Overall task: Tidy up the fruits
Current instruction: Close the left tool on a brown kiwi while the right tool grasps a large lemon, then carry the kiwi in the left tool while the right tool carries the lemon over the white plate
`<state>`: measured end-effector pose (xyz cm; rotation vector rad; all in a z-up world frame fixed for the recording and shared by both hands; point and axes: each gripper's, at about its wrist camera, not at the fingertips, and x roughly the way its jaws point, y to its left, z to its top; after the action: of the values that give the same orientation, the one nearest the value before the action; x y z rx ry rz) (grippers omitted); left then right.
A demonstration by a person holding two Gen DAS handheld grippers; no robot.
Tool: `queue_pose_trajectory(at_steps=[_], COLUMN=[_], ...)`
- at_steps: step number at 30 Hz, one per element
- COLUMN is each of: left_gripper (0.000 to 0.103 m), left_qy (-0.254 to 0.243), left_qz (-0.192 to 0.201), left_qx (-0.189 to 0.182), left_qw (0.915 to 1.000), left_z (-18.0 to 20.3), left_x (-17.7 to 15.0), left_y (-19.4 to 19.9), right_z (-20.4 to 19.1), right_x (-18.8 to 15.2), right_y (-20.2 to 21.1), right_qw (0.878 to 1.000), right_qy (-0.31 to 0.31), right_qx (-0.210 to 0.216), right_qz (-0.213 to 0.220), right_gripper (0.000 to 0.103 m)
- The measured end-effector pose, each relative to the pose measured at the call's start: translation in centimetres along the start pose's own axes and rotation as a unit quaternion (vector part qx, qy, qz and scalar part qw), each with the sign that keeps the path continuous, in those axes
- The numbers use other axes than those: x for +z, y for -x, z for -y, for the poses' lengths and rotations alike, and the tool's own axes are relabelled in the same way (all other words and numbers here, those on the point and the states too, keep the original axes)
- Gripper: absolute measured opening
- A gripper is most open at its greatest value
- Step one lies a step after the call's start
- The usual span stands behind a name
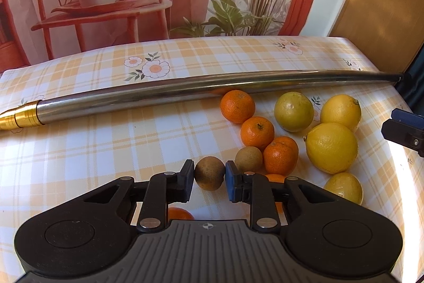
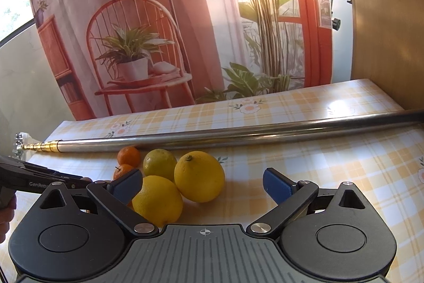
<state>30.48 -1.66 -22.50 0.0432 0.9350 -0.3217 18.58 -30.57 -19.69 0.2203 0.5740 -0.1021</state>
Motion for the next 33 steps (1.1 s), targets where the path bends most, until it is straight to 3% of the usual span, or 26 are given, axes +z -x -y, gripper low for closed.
queue_pose_trajectory(at_steps=[3,5,11,22,33], left_gripper=[0.027,0.027,0.027,0.027,0.027], left_qy=[-0.003,-0.006,-0.008,0.023,0.034], left_qz=[0.016,0.025,0.053,0.085,0.083], left_qx=[0.005,0.01,0.017,0.013,0.012], left_qw=[0.9999,0.9996,0.9984,0.9961,0.9959], left_z=[0.3,0.7,1.8,2.3,2.6], left_x=[-0.2,-0.4,-1.0,-2.1,-3.3], left_y=[1.0,1.6,3.8,6.3,6.6], right_z=[-0.1,0.0,0.4,1.1,2.0], right_x=[-0.5,-0.7,-0.5,-1.9,-2.4], right_y=[-0.5,-1.0,-3.1,-5.8,-6.0], right_qw=[0.999,0.998,0.997,0.999,0.997], right_qy=[0.022,0.029,0.016,-0.024,-0.057], right_qx=[-0.01,-0.009,0.01,0.025,0.046], right_qz=[0.033,0.053,0.079,0.027,0.018], right_gripper=[0.094,0.087,0.077,0.064,0.061])
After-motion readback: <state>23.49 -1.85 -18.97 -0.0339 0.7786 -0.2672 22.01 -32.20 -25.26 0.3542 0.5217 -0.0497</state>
